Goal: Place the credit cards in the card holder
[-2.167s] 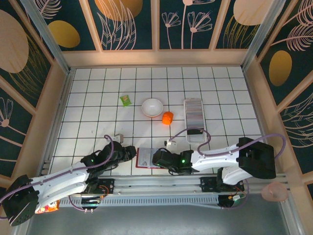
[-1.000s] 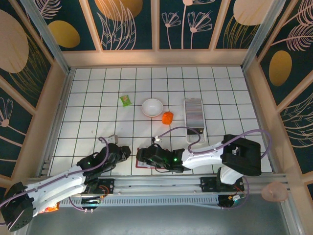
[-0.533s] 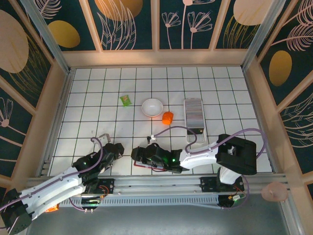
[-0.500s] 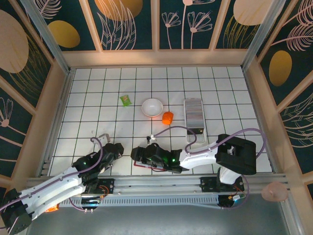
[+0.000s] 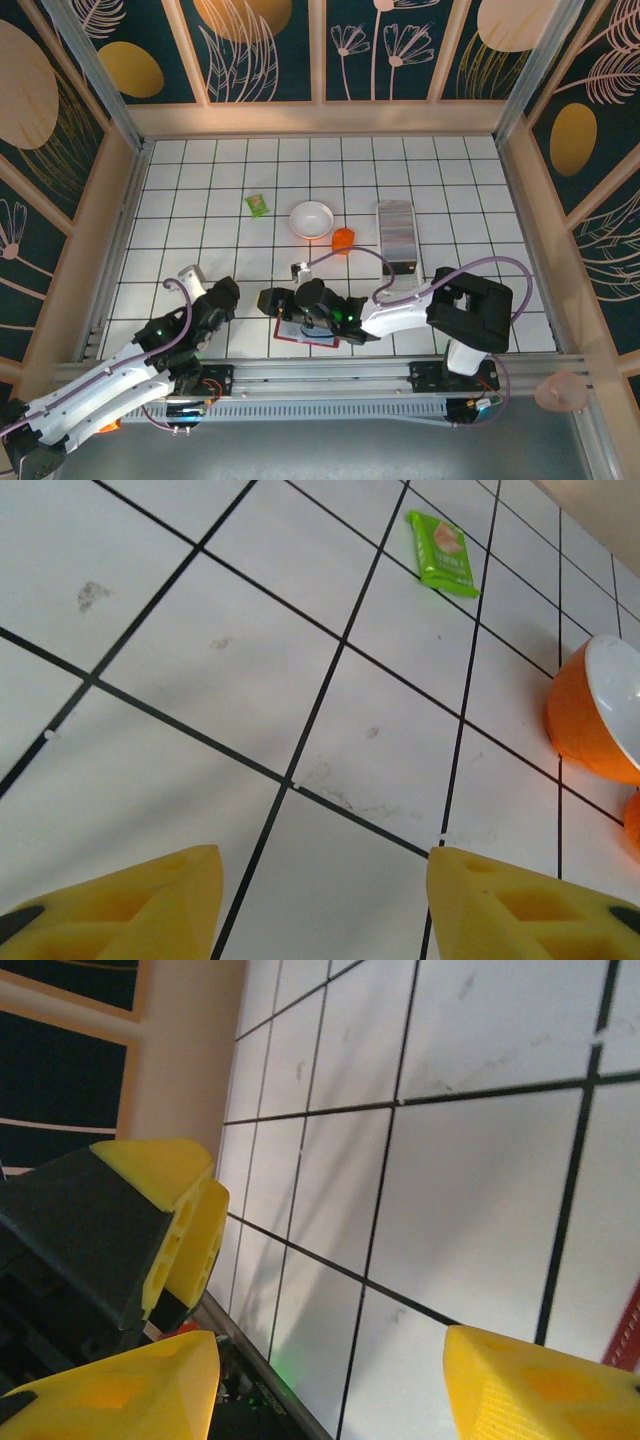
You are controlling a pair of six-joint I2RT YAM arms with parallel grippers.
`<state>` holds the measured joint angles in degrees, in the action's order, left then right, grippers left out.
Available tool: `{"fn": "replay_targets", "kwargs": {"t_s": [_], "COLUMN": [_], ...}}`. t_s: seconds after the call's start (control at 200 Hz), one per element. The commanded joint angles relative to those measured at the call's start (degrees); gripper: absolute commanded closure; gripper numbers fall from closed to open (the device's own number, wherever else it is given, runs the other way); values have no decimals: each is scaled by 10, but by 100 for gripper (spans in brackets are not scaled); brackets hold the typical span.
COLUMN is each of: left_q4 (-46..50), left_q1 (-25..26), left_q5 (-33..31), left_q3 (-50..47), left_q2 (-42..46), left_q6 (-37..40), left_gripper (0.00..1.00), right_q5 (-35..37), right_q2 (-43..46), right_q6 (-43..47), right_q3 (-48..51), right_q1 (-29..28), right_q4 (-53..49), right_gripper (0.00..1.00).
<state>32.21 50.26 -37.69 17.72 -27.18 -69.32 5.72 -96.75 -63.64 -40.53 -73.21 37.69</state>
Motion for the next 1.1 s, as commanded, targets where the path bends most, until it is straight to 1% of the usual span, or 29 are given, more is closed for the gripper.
{"fn": "replay_targets", "kwargs": {"t_s": [0.0,0.05,0.105,0.155,0.195,0.29,0.375,0.46,0.5,0.571,0.656,0.736,0.796,0.821,0.871,0.881,0.906,0.976,1.096], "left_q4": [0,-40,-89,-124,-149,-205,-233,-240,-240,-231,-225,-227,-225,-228,-230,-230,-232,-237,-240], "left_q1": [0,1,0,1,1,0,1,1,0,1,0,1,2,2,5,7,9,14,17], "left_q5": [3,42,95,140,177,266,337,365,372,374,383,397,403,410,415,415,417,425,425], "left_q3": [9,-4,-18,-25,-31,-32,-25,-18,-15,-12,-11,-15,-16,-17,-17,-17,-17,-14,-16], "left_q2": [-6,-13,-26,-40,-54,-96,-141,-178,-191,-207,-218,-222,-225,-226,-230,-231,-234,-239,-242], "left_q6": [14,37,66,85,99,134,148,160,164,164,162,161,161,162,162,161,161,159,158], "left_gripper": [44,42,41,41,41,42,43,43,43,43,42,42,42,43,43,43,43,43,44], "right_q5": [-8,12,34,68,78,43,-14,-40,-45,-31,-45,-39,-24,-14,11,15,21,6,-10], "right_q2": [41,76,117,158,190,258,305,348,363,378,383,381,381,383,385,384,381,365,333], "right_q6": [89,134,203,261,317,465,637,830,901,980,1047,1113,1179,1211,1267,1273,1296,1330,1368], "right_q3": [-25,-39,-54,-66,-67,-70,-79,-82,-85,-95,-104,-90,-70,-57,-26,-19,-9,1,1], "right_q1": [23,37,56,76,96,158,204,221,231,263,330,385,410,415,416,428,439,459,464], "right_q4": [-24,-101,-181,-253,-292,-367,-436,-520,-565,-630,-695,-717,-714,-706,-673,-665,-644,-612,-580], "right_gripper": [38,38,38,38,38,38,38,36,34,30,27,25,24,24,20,20,19,19,19]}}
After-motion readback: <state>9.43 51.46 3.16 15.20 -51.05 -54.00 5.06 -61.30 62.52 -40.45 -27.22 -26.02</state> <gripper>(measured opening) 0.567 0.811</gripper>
